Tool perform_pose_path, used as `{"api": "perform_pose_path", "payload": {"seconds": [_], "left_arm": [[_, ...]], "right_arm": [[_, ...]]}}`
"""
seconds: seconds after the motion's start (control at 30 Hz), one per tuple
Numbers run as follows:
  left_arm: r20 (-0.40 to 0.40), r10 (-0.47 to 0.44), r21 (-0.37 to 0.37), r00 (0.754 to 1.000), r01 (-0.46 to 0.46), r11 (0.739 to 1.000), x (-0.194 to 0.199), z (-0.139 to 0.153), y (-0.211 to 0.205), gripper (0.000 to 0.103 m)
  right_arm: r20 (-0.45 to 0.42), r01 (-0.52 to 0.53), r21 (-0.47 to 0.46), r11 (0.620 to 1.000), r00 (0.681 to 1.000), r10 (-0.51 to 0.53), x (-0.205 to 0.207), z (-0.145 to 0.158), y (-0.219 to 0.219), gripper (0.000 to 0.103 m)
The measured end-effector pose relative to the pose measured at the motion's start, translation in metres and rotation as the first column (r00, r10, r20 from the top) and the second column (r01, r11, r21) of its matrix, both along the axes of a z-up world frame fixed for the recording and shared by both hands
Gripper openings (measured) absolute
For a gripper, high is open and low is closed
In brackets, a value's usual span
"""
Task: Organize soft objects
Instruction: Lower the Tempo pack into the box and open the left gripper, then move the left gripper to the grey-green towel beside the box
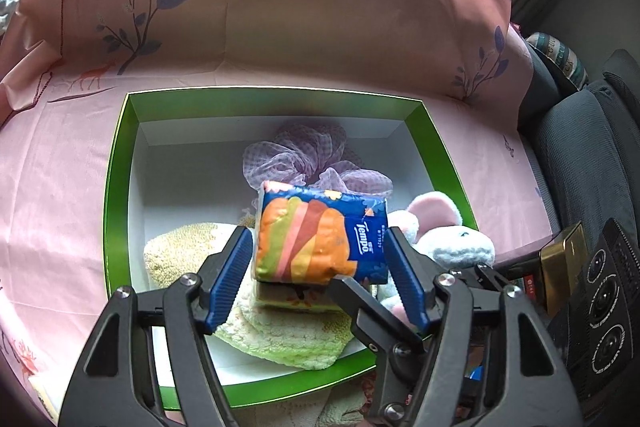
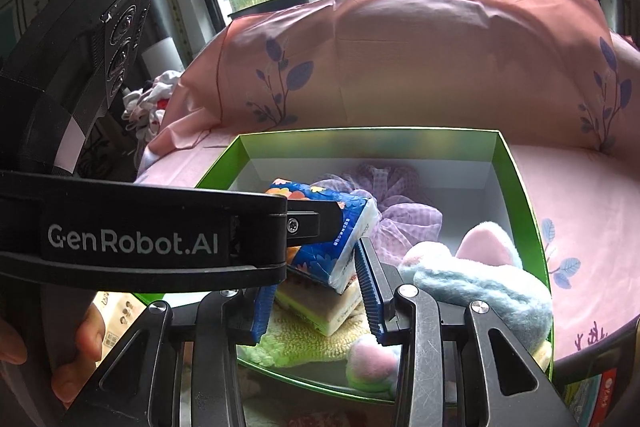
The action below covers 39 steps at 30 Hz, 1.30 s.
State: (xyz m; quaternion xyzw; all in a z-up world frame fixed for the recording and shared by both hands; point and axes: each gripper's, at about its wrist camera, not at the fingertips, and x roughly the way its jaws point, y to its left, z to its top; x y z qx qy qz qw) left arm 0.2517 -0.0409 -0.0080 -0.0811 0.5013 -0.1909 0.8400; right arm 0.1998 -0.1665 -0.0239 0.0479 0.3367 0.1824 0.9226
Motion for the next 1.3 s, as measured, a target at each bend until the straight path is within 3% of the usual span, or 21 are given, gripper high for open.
{"api": "perform_pose_path", "payload": {"seconds": [0.07,0.17,0.27,0.53,0.63,0.8,1.1,1.3], "left_arm": [[-0.01,0.009,0.01,1.0,-0.009,1.0,-0.002,-0.004,0.001,0.077],[-0.015,0.021,0.043,1.0,-0.02,0.999,-0.009,-0.01,0.004,0.079],[-0.013,0.035,0.055,0.999,-0.035,0.998,-0.019,-0.011,0.009,0.086],[0.066,0.08,0.101,0.995,-0.087,0.991,-0.064,0.009,0.021,0.086],[0.116,0.089,0.141,0.989,-0.105,0.984,-0.089,0.019,0.023,0.086],[0.137,0.126,0.206,0.982,-0.153,0.967,-0.128,0.026,0.025,0.087],[0.156,0.093,0.24,0.983,-0.129,0.962,-0.193,0.029,0.019,0.087],[0.181,0.092,0.249,0.979,-0.136,0.959,-0.216,0.032,0.021,0.087]], "right_arm": [[-0.012,0.005,-0.006,1.0,1.0,-0.005,-0.003,0.0,0.0,0.04],[-0.015,0.026,-0.003,1.0,1.0,-0.026,-0.015,0.0,-0.006,0.053],[-0.02,0.043,-0.003,0.999,0.999,-0.043,-0.028,0.001,-0.011,0.055],[-0.04,0.089,-0.002,0.996,0.995,-0.089,-0.077,0.009,-0.025,0.066],[-0.042,0.113,-0.029,0.993,0.993,-0.114,-0.099,0.011,-0.028,0.08],[-0.067,0.168,-0.024,0.985,0.983,-0.169,-0.132,0.012,-0.04,0.081],[-0.106,0.195,-0.028,0.98,0.975,-0.197,-0.175,0.015,-0.047,0.081],[-0.095,0.197,-0.056,0.979,0.975,-0.202,-0.194,0.017,-0.046,0.081]]}}
